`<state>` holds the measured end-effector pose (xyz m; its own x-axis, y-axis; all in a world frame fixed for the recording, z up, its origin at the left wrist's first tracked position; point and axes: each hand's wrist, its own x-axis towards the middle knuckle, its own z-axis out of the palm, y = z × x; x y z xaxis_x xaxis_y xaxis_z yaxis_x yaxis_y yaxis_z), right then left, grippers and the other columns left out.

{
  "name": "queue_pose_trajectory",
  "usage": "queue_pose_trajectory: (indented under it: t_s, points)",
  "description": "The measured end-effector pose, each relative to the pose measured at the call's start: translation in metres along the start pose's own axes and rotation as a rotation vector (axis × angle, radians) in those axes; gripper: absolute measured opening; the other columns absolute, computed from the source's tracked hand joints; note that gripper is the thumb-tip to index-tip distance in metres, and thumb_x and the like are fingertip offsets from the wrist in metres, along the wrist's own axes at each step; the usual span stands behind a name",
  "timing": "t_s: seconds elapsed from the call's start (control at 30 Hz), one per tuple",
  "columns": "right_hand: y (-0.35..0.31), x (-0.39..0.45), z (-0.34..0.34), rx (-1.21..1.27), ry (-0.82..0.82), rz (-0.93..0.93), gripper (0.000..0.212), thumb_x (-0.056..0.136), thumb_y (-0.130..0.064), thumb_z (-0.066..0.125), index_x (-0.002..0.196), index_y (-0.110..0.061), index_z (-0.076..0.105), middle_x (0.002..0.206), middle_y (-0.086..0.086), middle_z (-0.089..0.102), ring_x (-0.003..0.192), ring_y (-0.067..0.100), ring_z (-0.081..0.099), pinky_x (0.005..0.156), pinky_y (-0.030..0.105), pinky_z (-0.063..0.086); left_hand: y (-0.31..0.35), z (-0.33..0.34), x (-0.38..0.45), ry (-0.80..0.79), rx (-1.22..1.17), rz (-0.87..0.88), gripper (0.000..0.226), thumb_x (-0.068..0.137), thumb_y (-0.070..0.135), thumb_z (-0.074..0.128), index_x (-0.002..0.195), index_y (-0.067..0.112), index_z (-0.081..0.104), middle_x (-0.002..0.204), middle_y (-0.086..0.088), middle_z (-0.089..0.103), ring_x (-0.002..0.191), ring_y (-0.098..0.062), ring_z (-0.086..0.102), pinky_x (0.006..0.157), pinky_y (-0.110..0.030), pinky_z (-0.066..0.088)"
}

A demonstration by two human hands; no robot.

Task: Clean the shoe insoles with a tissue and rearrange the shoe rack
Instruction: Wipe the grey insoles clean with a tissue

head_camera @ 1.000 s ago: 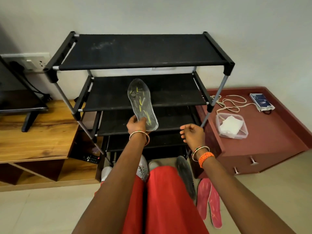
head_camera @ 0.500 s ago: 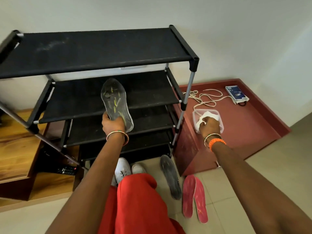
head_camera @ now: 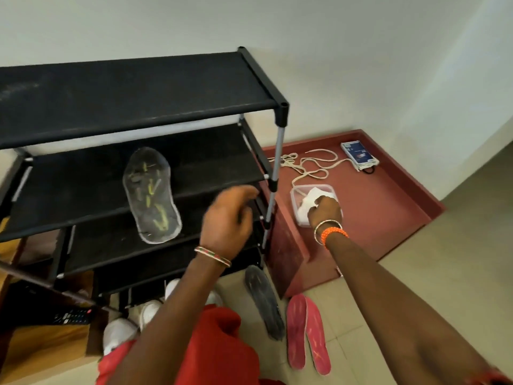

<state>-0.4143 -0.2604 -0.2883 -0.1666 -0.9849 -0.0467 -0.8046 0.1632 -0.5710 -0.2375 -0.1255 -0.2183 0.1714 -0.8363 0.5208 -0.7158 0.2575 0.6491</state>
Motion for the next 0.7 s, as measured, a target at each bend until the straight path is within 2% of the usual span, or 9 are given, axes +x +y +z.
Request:
queue_pose_trajectory:
  t_s: [0.07, 0.1, 0.23, 0.3, 0.4, 0.47, 0.53, 0.6, 0.7]
  points:
    - [0.000, 0.004, -0.008, -0.035, -0.003, 0.085, 0.033, 0.082, -0.013, 0.057, 0.113, -0.002, 0.059, 0.117, 0.020, 0.061, 0.110, 0.035, 0.056, 0.093, 0.037, 0.044, 0.011, 0.041, 0.003, -0.255, -0.081, -0.041, 0.036, 0.077, 0.006, 0.047, 0.107, 0.011, 0.065, 0.099, -0.005, 0.070, 0.091, -0.021, 0.066, 0.079, -0.029, 0.053]
    - [0.000, 0.006, -0.010, -0.073, 0.000, 0.128, 0.036, 0.083, -0.016, 0.058, 0.117, -0.003, 0.055, 0.121, 0.018, 0.059, 0.115, 0.034, 0.053, 0.097, 0.037, 0.040, 0.012, 0.063, 0.005, -0.324, -0.120, -0.097, 0.036, 0.078, 0.002, 0.048, 0.109, 0.009, 0.065, 0.102, -0.007, 0.070, 0.094, -0.023, 0.066, 0.082, -0.025, 0.052]
    - [0.012, 0.022, -0.010, -0.318, -0.089, 0.105, 0.029, 0.086, -0.026, 0.058, 0.112, -0.013, 0.059, 0.120, 0.008, 0.062, 0.117, 0.028, 0.051, 0.101, 0.036, 0.031, 0.010, 0.120, 0.021, -0.443, -0.243, -0.443, 0.038, 0.084, -0.006, 0.050, 0.120, 0.002, 0.059, 0.118, -0.015, 0.063, 0.111, -0.027, 0.059, 0.094, -0.023, 0.042]
    - [0.018, 0.031, -0.012, -0.415, -0.180, 0.085, 0.026, 0.088, -0.028, 0.055, 0.110, -0.017, 0.061, 0.121, 0.007, 0.062, 0.117, 0.027, 0.052, 0.103, 0.036, 0.030, 0.006, 0.137, 0.028, -0.519, -0.181, -0.470, 0.042, 0.086, -0.002, 0.051, 0.127, 0.002, 0.054, 0.125, -0.015, 0.059, 0.117, -0.029, 0.055, 0.097, -0.025, 0.039]
    - [0.018, 0.036, -0.021, -0.515, -0.290, 0.034, 0.035, 0.092, -0.031, 0.049, 0.121, -0.013, 0.054, 0.129, 0.008, 0.056, 0.123, 0.028, 0.050, 0.108, 0.040, 0.029, 0.006, 0.152, 0.034, -0.657, -0.037, -0.442, 0.052, 0.087, 0.002, 0.050, 0.139, 0.005, 0.041, 0.138, -0.014, 0.048, 0.126, -0.029, 0.045, 0.100, -0.025, 0.032]
    - [0.016, 0.040, -0.015, -0.545, -0.352, -0.018, 0.039, 0.088, -0.037, 0.051, 0.121, -0.017, 0.054, 0.124, 0.006, 0.058, 0.119, 0.029, 0.052, 0.105, 0.046, 0.028, 0.009, 0.157, 0.036, -0.708, 0.011, -0.420, 0.051, 0.087, 0.000, 0.050, 0.137, 0.005, 0.042, 0.138, -0.016, 0.047, 0.126, -0.030, 0.044, 0.098, -0.025, 0.031]
    - [0.022, 0.056, 0.006, -0.542, -0.384, -0.057, 0.047, 0.071, -0.050, 0.046, 0.108, -0.024, 0.059, 0.109, -0.001, 0.064, 0.103, 0.028, 0.059, 0.093, 0.052, 0.030, 0.008, 0.159, 0.036, -0.717, 0.019, -0.417, 0.044, 0.086, -0.002, 0.050, 0.130, 0.005, 0.051, 0.133, -0.017, 0.053, 0.123, -0.032, 0.047, 0.094, -0.026, 0.032]
    - [0.031, 0.070, 0.022, -0.518, -0.364, -0.085, 0.052, 0.061, -0.052, 0.043, 0.102, -0.026, 0.060, 0.100, -0.006, 0.067, 0.093, 0.025, 0.062, 0.087, 0.050, 0.028, 0.007, 0.159, 0.035, -0.716, 0.024, -0.454, 0.042, 0.087, 0.000, 0.050, 0.129, 0.006, 0.052, 0.132, -0.017, 0.054, 0.122, -0.032, 0.048, 0.092, -0.026, 0.034]
    - [0.020, 0.044, -0.010, -0.543, -0.347, -0.126, 0.043, 0.083, -0.041, 0.049, 0.121, -0.020, 0.052, 0.122, 0.005, 0.060, 0.115, 0.030, 0.055, 0.102, 0.048, 0.029, 0.006, 0.159, 0.033, -0.705, 0.024, -0.518, 0.044, 0.089, 0.002, 0.049, 0.133, 0.007, 0.048, 0.134, -0.017, 0.053, 0.122, -0.031, 0.049, 0.092, -0.027, 0.037]
